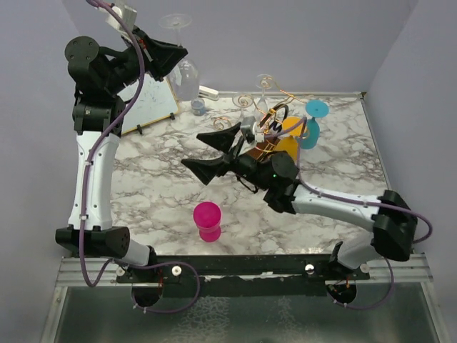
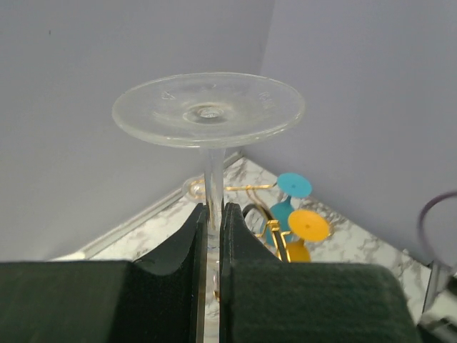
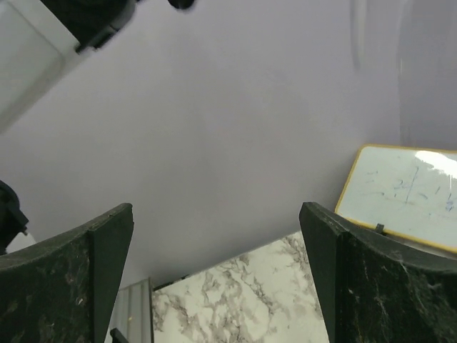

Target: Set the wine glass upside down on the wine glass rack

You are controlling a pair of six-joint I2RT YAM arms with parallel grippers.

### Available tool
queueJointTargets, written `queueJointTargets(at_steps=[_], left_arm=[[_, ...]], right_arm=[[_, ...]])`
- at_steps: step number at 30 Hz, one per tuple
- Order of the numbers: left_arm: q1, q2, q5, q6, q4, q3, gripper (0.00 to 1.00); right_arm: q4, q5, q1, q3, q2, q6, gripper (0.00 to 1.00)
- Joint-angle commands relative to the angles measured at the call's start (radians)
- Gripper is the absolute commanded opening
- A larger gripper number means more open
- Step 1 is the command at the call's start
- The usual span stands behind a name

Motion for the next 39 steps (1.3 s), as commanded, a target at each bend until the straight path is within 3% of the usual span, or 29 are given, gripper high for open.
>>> queueJointTargets(at_steps=[1, 4, 10, 19, 24, 29, 34, 39], left_arm=[[0.006, -0.119, -0.058, 0.259, -0.154, -0.161, 0.0], [0.003, -0.186, 0.019, 0.284, -0.135, -0.308, 0.0], [-0.045, -0.28, 0.087, 0.393, -0.164, -0.51, 0.0], [-0.119, -0.365, 0.104, 0.346, 0.134, -0.916, 0.0], [-0.159, -0.412, 0.114, 0.383, 0.165, -0.989, 0.0], [-0.216, -0.419, 0.034, 0.444, 0.195, -1.034, 0.0], [-0.252, -0.378, 0.003, 0.42, 0.386, -1.126, 0.0], [-0.279, -0.343, -0.011, 0.323, 0.748, -1.286, 0.0]], right_arm=[[-0.741, -0.085, 0.008, 0.236, -0.187, -0.255, 0.99], [-0.929, 0.06, 0.008, 0.27, -0.287, -0.323, 0.99], [-0.916, 0.24, 0.007, 0.196, -0.476, -0.373, 0.99], [-1.039, 0.244, 0.006, 0.285, -0.424, -0.295, 0.99], [-1.075, 0.246, 0.007, 0.304, -0.415, -0.24, 0.99], [-1.079, 0.28, 0.007, 0.291, -0.451, -0.201, 0.99], [-1.084, 0.316, 0.007, 0.277, -0.491, -0.16, 0.99], [-1.128, 0.308, 0.007, 0.298, -0.5, -0.12, 0.99]])
